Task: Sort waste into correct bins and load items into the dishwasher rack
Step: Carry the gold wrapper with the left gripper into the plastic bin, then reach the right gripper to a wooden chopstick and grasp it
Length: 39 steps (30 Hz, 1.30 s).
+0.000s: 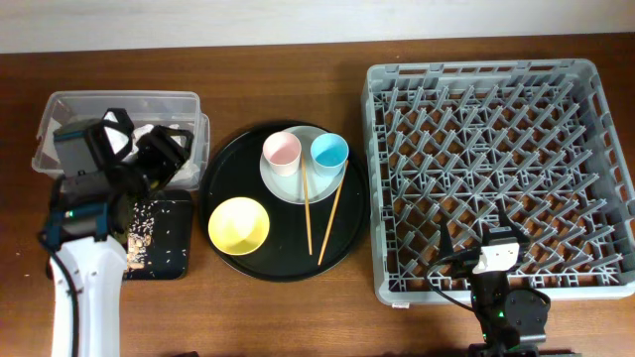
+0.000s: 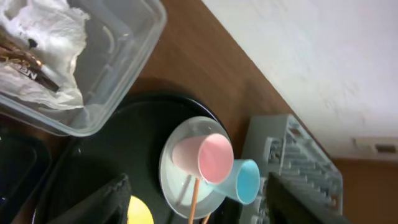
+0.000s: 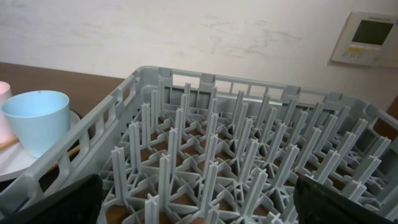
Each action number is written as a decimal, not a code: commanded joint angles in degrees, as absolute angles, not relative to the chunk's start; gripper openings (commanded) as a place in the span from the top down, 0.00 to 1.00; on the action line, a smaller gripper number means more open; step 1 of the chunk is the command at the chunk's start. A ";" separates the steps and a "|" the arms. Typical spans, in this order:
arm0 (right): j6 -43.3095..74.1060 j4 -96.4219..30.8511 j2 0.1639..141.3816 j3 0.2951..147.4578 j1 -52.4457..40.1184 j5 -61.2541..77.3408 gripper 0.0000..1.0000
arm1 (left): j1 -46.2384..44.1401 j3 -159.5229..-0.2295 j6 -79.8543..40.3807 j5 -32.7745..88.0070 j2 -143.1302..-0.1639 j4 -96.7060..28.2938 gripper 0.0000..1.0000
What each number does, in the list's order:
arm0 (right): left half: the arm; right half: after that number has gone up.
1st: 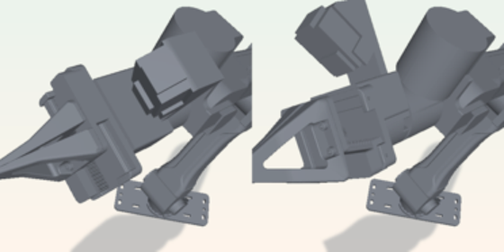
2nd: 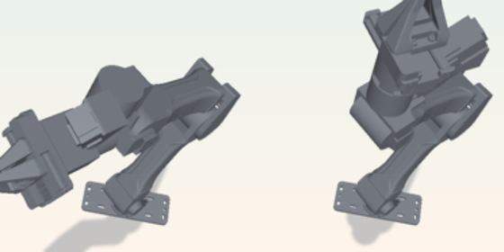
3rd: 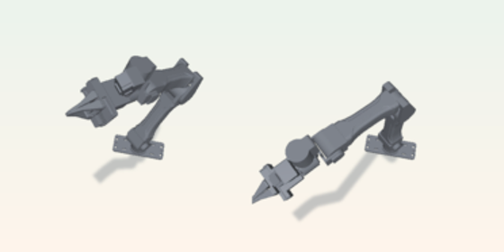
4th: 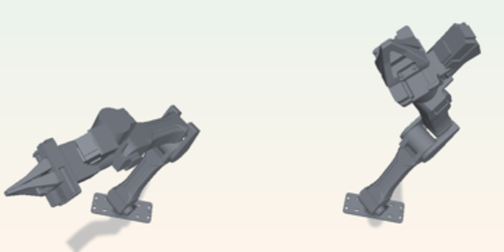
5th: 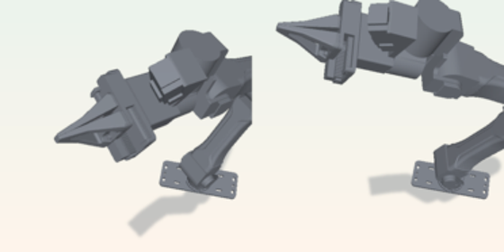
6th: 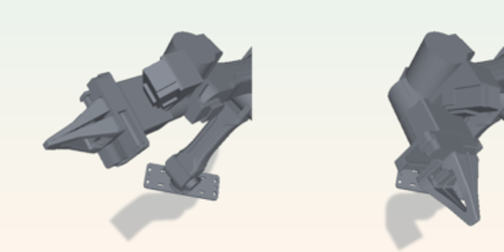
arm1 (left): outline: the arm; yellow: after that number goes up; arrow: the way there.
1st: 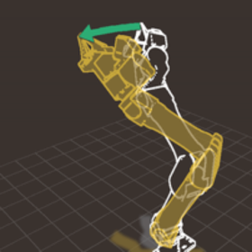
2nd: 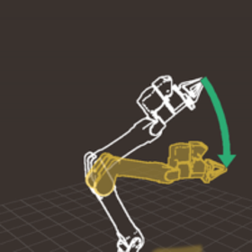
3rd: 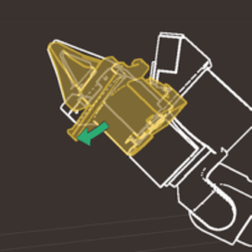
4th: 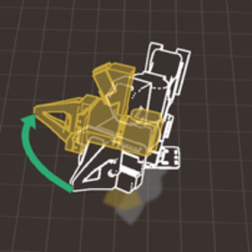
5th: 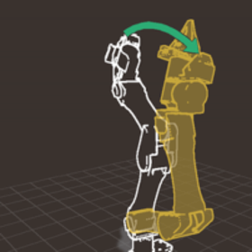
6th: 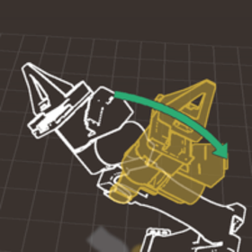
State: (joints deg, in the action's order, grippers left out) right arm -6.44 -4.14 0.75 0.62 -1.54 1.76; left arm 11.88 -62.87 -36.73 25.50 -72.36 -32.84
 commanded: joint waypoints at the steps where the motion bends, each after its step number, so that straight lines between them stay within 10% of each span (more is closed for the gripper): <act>1: 0.97 -4.16 0.47 0.32 -1.87 4.47 0.02 | 12.16 -63.88 -32.01 27.64 -67.20 -33.08 0.28; 3: 14.20 -1.89 0.47 0.93 -1.87 5.45 0.02 | 12.16 -63.88 -32.01 25.85 -65.54 -33.15 0.01; 13: 18.55 -27.33 21.10 37.45 -1.87 10.81 0.02 | 12.16 -63.86 -32.01 25.69 -65.54 -33.15 0.01; 20: 25.47 -33.95 52.29 58.92 -1.91 42.37 0.02 | 12.16 -63.86 -32.01 25.69 -65.54 -33.15 0.01; 21: 26.59 -32.84 54.54 58.89 -2.11 47.03 0.10 | 12.16 -63.86 -32.01 25.67 -65.54 -33.15 0.01; 22: 26.70 -32.58 56.86 58.89 -2.98 48.49 0.39 | 12.16 -63.86 -32.01 25.69 -65.54 -33.15 0.01; 26: 26.70 -32.80 63.88 58.78 -11.97 41.21 0.68 | 12.16 -63.86 -32.01 25.69 -65.54 -33.15 0.01; 39: 29.47 -28.32 86.74 58.78 -48.01 -8.23 0.60 | 12.16 -63.86 -32.01 25.69 -65.54 -33.15 0.01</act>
State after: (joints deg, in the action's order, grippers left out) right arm 28.77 -29.80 82.70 58.08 -46.30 -0.36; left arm 11.88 -63.07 -33.36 25.93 -65.84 -33.23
